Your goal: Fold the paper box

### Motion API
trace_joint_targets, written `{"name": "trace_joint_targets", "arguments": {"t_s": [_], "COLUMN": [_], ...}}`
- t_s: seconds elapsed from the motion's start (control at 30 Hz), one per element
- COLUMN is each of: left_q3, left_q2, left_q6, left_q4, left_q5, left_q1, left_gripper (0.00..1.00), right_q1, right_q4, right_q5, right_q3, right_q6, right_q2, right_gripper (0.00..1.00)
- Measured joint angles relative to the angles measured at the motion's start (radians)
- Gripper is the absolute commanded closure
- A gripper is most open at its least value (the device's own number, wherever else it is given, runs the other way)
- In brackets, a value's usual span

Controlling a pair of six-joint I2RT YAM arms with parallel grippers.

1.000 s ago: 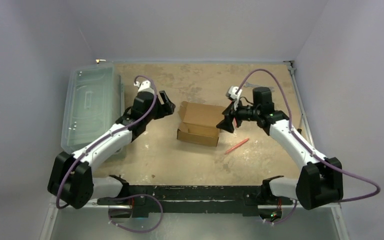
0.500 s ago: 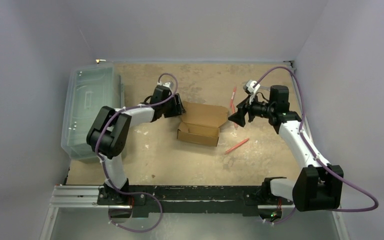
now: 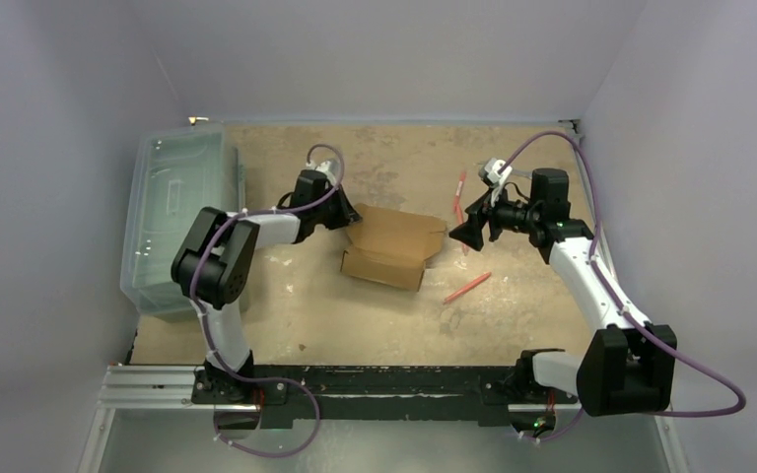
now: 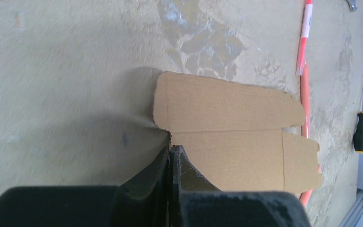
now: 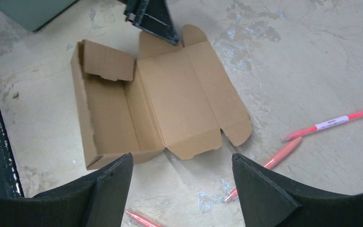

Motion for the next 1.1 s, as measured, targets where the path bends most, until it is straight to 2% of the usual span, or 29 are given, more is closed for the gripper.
{"name": "trace_joint_targets", "arguments": {"t_s": [0.17, 0.37, 0.53, 0.83, 0.9, 1.0, 1.1], "left_q3": [-0.233, -0.602, -0.795, -0.967, -0.981, -0.986, -0.98], "left_q2": [-0.221, -0.589, -0.724, -0.806, -0.783, -0.703, -0.61], "left_q6": [0.01, 0.027, 0.066, 0.181, 0.196, 0.217, 0.236], "left_q4": [0.135, 0.51, 0.713, 0.953, 1.01, 1.118, 1.201], "left_q5": [-0.074, -0.191, -0.283, -0.419, -0.435, -0.446, -0.447], "left_q1": [0.0, -0.014, -0.058, -0.142, -0.152, -0.169, -0.178], "left_gripper": [1.0, 1.0, 1.0, 1.0, 1.0, 1.0, 1.0], "right_q1": [0.0, 0.0, 0.0, 0.0, 0.0, 0.006, 0.027], "right_q4": [-0.001, 0.001, 0.028, 0.109, 0.136, 0.183, 0.243], "right_q5": [0.007, 0.01, 0.027, 0.021, -0.015, -0.069, -0.105], "right_q3": [0.0, 0.0, -0.011, -0.046, -0.06, -0.094, -0.137], "right_q6": [-0.002, -0.006, -0.01, 0.021, 0.044, 0.094, 0.149], "right_q2": [0.004, 0.009, 0.009, 0.021, 0.034, 0.058, 0.083], "right_gripper": [0.2, 0.17, 0.14, 0.13, 0.14, 0.07, 0.06]}}
